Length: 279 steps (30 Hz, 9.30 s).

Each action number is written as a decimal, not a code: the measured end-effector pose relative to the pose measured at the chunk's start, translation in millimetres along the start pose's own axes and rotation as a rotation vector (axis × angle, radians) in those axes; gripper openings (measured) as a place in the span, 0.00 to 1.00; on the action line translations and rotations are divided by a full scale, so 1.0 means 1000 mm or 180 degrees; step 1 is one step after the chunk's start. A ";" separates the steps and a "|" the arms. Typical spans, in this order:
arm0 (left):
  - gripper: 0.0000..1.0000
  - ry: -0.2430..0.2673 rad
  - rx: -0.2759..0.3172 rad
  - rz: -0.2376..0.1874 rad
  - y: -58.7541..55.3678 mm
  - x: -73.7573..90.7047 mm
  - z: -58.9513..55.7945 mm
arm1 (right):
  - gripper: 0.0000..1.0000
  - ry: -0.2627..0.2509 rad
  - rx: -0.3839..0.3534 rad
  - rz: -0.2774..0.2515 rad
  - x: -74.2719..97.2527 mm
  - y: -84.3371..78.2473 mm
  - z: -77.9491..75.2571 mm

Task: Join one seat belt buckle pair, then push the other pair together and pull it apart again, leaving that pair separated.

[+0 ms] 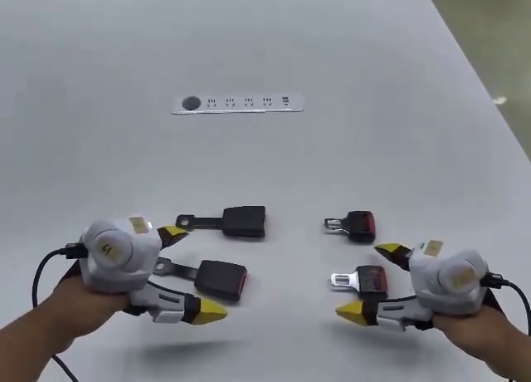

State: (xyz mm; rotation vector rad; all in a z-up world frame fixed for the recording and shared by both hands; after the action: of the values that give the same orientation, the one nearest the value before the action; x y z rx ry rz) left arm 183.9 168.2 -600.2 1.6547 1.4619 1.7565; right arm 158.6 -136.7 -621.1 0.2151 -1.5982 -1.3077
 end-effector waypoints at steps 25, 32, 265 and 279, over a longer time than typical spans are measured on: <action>0.66 -0.0711 -0.0931 0.0765 -0.017 -0.029 0.004 | 0.47 0.0501 0.0436 0.0406 -0.001 -0.022 -0.027; 0.57 -0.0679 -0.1067 0.0724 -0.018 -0.029 0.010 | 0.42 0.0592 0.0584 0.0462 -0.006 -0.021 -0.028; 0.90 -0.0339 -0.1065 0.0625 0.034 -0.009 0.003 | 0.83 0.0594 0.0584 -0.0497 -0.051 0.077 0.031; 0.89 -0.0282 -0.1234 0.0693 0.054 -0.007 0.024 | 0.83 0.0405 0.0561 -0.0383 -0.019 0.069 -0.020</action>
State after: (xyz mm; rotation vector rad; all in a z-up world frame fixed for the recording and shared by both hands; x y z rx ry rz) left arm 228.8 150.2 -564.9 1.7005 0.8585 1.9026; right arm 213.2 -109.2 -578.1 0.5003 -1.6118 -1.2180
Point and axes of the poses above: the centre of the closed fingertips' face, and the gripper's own axes: x roughly backward along the fingers, z roughly to its left, y roughly out of its top, the point moved 7 cm from there along x, roughly backward along the fingers, and after that the axes turned 8 degrees about -z, right-handed, at the moved point
